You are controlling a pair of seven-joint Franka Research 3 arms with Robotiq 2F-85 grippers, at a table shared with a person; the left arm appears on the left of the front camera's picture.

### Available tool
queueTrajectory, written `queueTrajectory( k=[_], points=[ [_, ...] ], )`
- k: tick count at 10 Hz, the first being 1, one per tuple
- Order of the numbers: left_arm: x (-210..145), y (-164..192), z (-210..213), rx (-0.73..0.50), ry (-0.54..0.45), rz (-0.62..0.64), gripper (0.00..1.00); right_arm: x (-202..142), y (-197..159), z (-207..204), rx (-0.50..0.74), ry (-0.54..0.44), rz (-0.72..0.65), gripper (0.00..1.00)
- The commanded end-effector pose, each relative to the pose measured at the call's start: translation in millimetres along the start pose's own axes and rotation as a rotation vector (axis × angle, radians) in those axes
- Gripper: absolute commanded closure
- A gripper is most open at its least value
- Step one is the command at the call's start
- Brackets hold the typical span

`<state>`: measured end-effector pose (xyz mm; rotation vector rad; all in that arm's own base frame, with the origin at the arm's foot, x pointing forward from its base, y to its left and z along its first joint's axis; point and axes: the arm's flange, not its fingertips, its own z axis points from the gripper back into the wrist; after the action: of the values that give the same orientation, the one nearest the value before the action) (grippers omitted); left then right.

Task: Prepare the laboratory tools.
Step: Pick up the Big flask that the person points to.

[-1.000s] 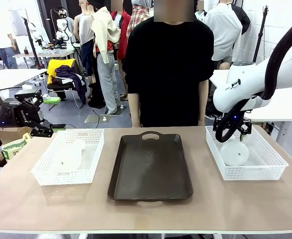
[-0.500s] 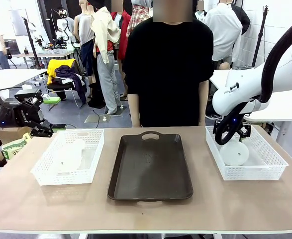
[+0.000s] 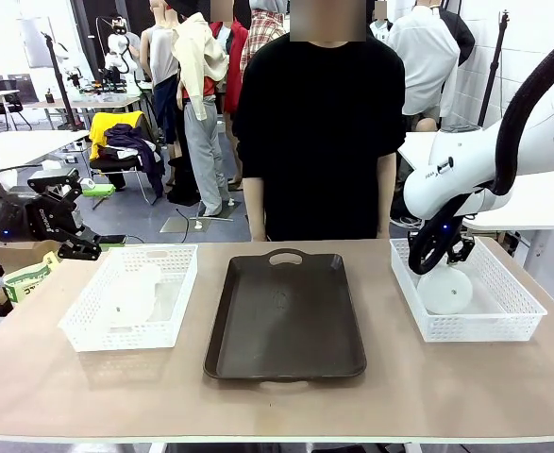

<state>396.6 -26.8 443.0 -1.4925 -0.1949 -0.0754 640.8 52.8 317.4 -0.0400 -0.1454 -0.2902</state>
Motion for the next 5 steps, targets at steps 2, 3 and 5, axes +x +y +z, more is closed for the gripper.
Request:
queueTrajectory(
  k=[2, 3, 5],
  points=[
    [-0.6, -0.3, 1.3, -0.003, -0.005, -0.013, 0.0, 6.5, 3.0, 0.1, 0.003, 0.003, -0.001, 1.0],
    [-0.6, -0.3, 1.3, -0.003, -0.005, -0.013, 0.0, 6.3, 1.1, 1.5, -0.003, 0.005, -0.009, 1.0],
    [-0.6, -0.3, 1.3, -0.003, -0.005, -0.013, 0.0, 0.4, -0.4, 0.3, -0.002, 0.0, 0.0, 1.0]
  ],
)
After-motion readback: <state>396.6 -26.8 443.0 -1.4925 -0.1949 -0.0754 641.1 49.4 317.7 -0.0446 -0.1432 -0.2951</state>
